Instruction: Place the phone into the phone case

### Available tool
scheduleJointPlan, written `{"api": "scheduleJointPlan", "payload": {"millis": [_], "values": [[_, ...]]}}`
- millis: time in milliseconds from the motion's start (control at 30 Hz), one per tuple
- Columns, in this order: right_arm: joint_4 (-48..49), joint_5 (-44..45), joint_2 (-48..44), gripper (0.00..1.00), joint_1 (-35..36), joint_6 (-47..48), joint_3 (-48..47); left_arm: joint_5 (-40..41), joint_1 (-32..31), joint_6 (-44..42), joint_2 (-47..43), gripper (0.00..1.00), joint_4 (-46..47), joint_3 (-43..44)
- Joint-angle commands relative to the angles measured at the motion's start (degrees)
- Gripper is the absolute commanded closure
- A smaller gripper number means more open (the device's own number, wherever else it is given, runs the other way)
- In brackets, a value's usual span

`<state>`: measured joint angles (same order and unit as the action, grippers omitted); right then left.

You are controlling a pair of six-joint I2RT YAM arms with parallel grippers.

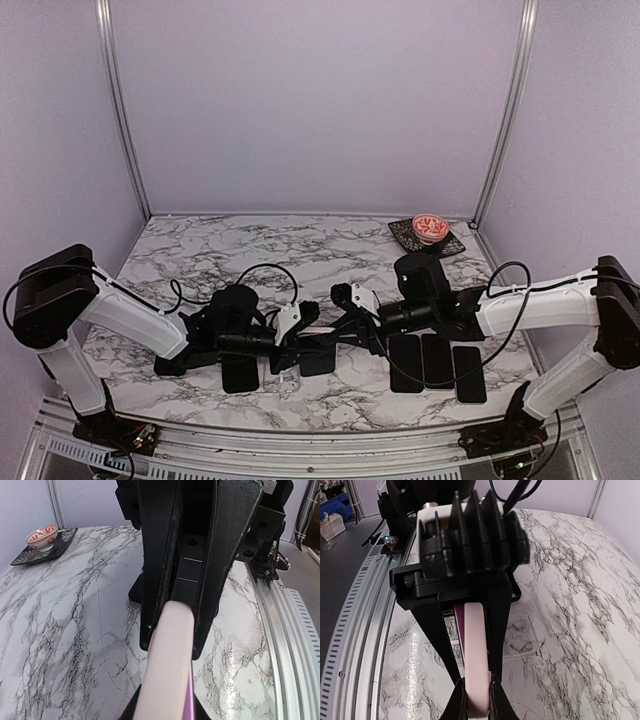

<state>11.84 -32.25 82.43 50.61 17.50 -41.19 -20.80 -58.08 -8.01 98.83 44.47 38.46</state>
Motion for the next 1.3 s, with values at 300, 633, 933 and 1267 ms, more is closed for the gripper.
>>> {"api": "scheduleJointPlan", "payload": {"millis": [300, 633, 933, 1267], "values": [[-4.43, 0.38, -1.06, 0.98, -1.11, 4.36, 0.0, 2.71, 0.6, -10.65, -12.32, 0.34, -12.3, -1.42], [-4.56, 0.26, -1.13, 0.97, -1.66, 5.31, 0.14, -2.45, 0.87, -13.35, -14.62, 0.73, -26.18, 1.74], [-2.45, -0.28, -0.78, 0.93, -1.65, 3.93, 0.02, 0.45, 0.87, -10.76, -10.47, 1.0, -25.97, 6.12], [0.56, 0.49, 1.29, 0.47, -1.57, 2.46, 0.61, 2.19, 0.87, -10.01, -9.18, 1.0, -25.4, 6.49]]}}
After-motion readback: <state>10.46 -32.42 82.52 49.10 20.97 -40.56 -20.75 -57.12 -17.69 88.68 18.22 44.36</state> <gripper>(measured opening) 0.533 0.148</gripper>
